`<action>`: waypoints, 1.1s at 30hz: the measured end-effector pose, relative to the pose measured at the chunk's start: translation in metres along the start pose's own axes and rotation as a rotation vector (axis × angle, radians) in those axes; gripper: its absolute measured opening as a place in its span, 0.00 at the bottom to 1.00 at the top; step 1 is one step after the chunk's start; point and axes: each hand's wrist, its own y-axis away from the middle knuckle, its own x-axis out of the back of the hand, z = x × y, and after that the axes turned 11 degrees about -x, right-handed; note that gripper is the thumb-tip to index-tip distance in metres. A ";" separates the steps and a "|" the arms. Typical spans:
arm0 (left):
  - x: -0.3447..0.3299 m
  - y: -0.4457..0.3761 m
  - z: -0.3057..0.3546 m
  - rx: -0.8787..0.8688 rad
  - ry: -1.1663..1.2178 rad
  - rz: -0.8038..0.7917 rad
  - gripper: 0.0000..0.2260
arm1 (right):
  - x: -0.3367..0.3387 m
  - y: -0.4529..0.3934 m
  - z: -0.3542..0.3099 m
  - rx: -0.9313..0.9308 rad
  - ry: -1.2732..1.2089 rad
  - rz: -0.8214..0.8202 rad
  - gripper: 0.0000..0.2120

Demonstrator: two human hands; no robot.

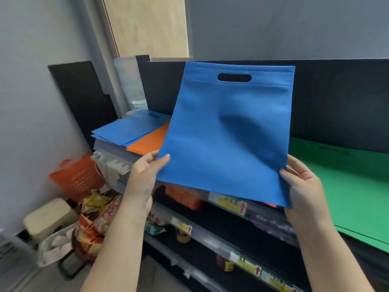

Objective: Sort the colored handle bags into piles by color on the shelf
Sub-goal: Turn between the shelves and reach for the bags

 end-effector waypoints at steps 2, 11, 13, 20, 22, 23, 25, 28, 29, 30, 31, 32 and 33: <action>0.037 -0.007 -0.003 0.011 -0.032 0.023 0.05 | -0.035 -0.004 0.020 -0.011 0.007 -0.017 0.20; 0.180 -0.039 -0.028 -0.054 -0.288 0.169 0.09 | -0.167 -0.013 0.105 0.022 0.127 -0.071 0.22; 0.201 -0.049 -0.035 -0.065 -0.315 0.209 0.10 | -0.189 -0.019 0.115 0.036 0.151 -0.098 0.21; 0.249 -0.108 -0.059 -0.091 -0.340 0.351 0.10 | -0.258 -0.067 0.144 0.130 0.342 -0.108 0.15; 0.261 -0.131 -0.067 -0.102 -0.351 0.363 0.09 | -0.277 -0.087 0.150 0.187 0.403 -0.102 0.15; 0.266 -0.143 -0.071 -0.109 -0.357 0.367 0.10 | -0.287 -0.097 0.153 0.212 0.433 -0.101 0.14; 0.275 -0.168 -0.078 -0.133 -0.367 0.370 0.10 | -0.306 -0.118 0.158 0.250 0.476 -0.092 0.14; 0.286 -0.203 -0.089 -0.179 -0.404 0.369 0.11 | -0.330 -0.147 0.167 0.275 0.530 -0.087 0.14; 0.290 -0.214 -0.094 -0.191 -0.421 0.365 0.11 | -0.336 -0.156 0.169 0.278 0.550 -0.088 0.14; 0.294 -0.224 -0.098 -0.198 -0.438 0.363 0.12 | -0.342 -0.165 0.172 0.282 0.570 -0.084 0.14; 0.298 -0.233 -0.104 -0.199 -0.448 0.365 0.13 | -0.346 -0.172 0.174 0.287 0.590 -0.076 0.14; 0.302 -0.242 -0.109 -0.197 -0.448 0.368 0.13 | -0.350 -0.180 0.176 0.290 0.608 -0.066 0.14; 0.305 -0.251 -0.113 -0.191 -0.440 0.370 0.14 | -0.354 -0.186 0.178 0.288 0.625 -0.056 0.14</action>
